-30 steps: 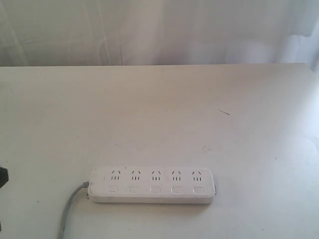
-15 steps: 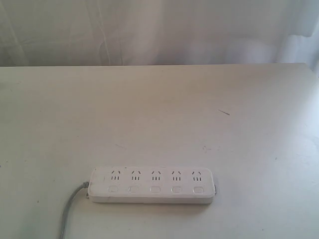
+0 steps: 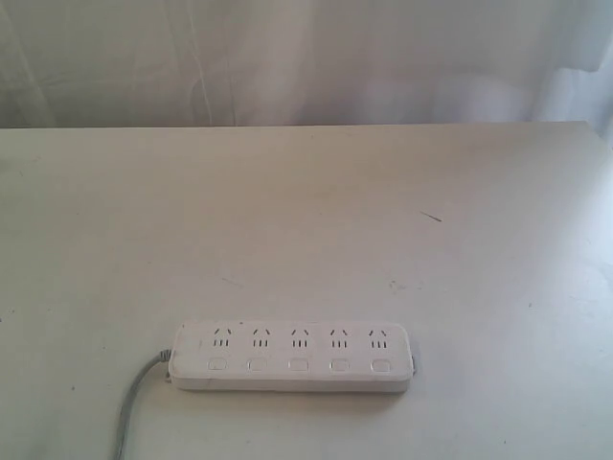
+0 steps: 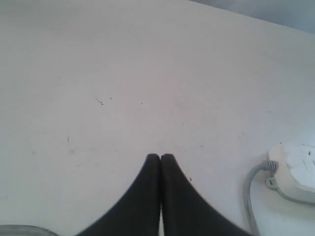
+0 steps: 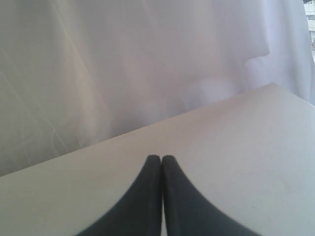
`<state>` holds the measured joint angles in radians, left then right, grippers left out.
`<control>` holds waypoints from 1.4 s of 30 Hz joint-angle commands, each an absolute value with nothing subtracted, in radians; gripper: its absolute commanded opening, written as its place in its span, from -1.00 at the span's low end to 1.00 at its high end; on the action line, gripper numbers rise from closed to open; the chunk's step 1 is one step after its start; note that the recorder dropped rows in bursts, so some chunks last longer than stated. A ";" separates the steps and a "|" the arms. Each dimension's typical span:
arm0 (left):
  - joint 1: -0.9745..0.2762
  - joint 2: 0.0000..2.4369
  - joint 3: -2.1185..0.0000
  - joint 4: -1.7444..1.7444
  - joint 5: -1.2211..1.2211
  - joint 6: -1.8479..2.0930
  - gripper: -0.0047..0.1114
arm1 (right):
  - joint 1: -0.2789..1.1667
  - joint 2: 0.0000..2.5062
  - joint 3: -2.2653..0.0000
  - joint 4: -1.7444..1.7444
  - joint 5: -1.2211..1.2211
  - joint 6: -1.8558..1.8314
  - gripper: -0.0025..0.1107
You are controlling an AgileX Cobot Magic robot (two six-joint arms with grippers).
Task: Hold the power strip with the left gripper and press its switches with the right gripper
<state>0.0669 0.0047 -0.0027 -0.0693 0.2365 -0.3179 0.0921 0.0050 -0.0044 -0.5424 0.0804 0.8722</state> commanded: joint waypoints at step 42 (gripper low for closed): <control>0.069 0.000 -0.007 -0.177 0.257 0.356 -0.92 | 0.090 0.000 0.000 -0.547 0.090 0.864 -0.96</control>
